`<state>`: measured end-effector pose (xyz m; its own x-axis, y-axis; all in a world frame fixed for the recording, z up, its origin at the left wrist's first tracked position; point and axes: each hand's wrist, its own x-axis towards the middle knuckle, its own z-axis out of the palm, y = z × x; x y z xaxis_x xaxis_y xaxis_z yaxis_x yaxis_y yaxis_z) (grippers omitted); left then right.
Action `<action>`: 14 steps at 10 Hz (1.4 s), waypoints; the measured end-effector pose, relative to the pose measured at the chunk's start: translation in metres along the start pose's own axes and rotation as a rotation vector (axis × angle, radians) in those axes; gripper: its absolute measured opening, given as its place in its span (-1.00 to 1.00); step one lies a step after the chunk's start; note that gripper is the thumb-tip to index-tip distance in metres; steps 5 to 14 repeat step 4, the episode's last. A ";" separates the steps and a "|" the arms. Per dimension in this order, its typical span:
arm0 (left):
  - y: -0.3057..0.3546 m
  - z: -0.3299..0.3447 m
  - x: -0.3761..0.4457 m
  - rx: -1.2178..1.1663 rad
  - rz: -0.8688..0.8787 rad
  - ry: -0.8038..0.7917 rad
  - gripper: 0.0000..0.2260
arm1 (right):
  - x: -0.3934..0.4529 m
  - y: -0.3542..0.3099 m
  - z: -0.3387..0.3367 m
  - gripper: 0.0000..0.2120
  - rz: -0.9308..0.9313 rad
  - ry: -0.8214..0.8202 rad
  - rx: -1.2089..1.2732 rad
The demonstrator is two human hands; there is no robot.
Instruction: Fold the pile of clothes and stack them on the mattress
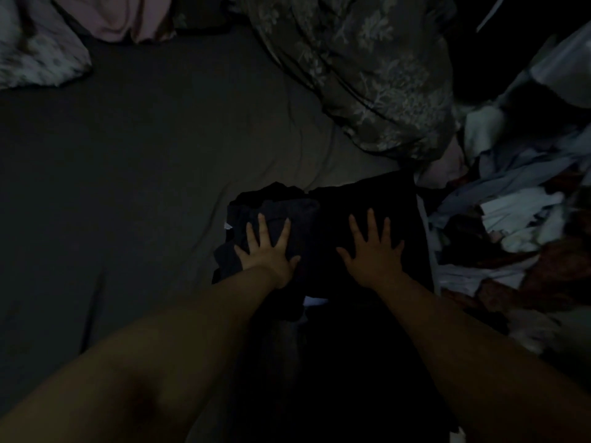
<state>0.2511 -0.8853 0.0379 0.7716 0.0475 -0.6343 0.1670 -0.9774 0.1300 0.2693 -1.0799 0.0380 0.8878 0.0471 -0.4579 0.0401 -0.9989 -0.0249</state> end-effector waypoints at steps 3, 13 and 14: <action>-0.042 -0.046 -0.077 -0.170 0.214 -0.071 -0.28 | -0.084 -0.030 -0.072 -0.49 -0.092 -0.012 0.390; -0.056 -0.088 -0.128 -0.352 0.371 0.131 -0.32 | -0.133 -0.042 -0.121 -0.56 -0.074 0.217 0.516; -0.056 -0.088 -0.128 -0.352 0.371 0.131 -0.32 | -0.133 -0.042 -0.121 -0.56 -0.074 0.217 0.516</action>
